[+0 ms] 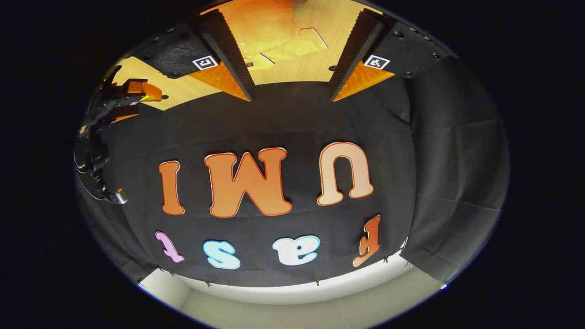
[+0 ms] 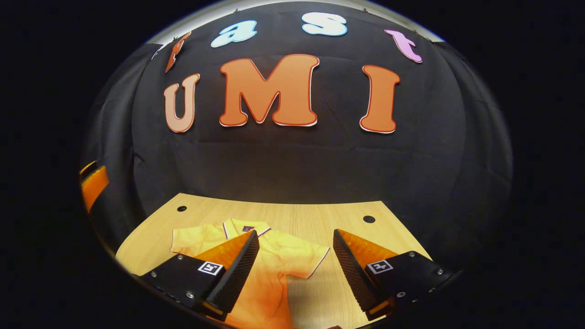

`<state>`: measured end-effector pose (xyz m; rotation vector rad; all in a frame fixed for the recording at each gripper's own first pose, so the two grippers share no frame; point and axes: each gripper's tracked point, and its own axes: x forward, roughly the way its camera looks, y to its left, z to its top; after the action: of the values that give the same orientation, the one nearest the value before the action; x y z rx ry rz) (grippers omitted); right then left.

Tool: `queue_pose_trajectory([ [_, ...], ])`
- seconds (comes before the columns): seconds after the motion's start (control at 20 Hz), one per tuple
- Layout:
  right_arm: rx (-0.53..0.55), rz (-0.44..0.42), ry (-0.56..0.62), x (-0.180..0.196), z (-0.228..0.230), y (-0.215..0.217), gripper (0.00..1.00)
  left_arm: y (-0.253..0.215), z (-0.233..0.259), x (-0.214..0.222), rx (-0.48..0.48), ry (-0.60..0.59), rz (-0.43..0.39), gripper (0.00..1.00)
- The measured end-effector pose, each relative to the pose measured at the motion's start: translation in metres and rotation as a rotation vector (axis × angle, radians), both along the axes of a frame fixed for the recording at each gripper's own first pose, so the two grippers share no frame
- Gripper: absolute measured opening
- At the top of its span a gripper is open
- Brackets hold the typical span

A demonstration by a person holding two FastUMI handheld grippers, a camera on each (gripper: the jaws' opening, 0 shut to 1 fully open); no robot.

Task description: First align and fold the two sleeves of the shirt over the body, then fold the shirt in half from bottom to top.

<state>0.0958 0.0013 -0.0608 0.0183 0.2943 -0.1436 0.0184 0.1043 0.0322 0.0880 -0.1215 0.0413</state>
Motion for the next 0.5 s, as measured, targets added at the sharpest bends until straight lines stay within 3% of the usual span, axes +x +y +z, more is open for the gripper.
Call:
queue_pose_trajectory([
  [0.5,0.095,0.026,0.263,0.063,-0.067,-0.019,0.99,0.014,-0.003,-0.01,0.006,0.009,0.121,0.99],
])
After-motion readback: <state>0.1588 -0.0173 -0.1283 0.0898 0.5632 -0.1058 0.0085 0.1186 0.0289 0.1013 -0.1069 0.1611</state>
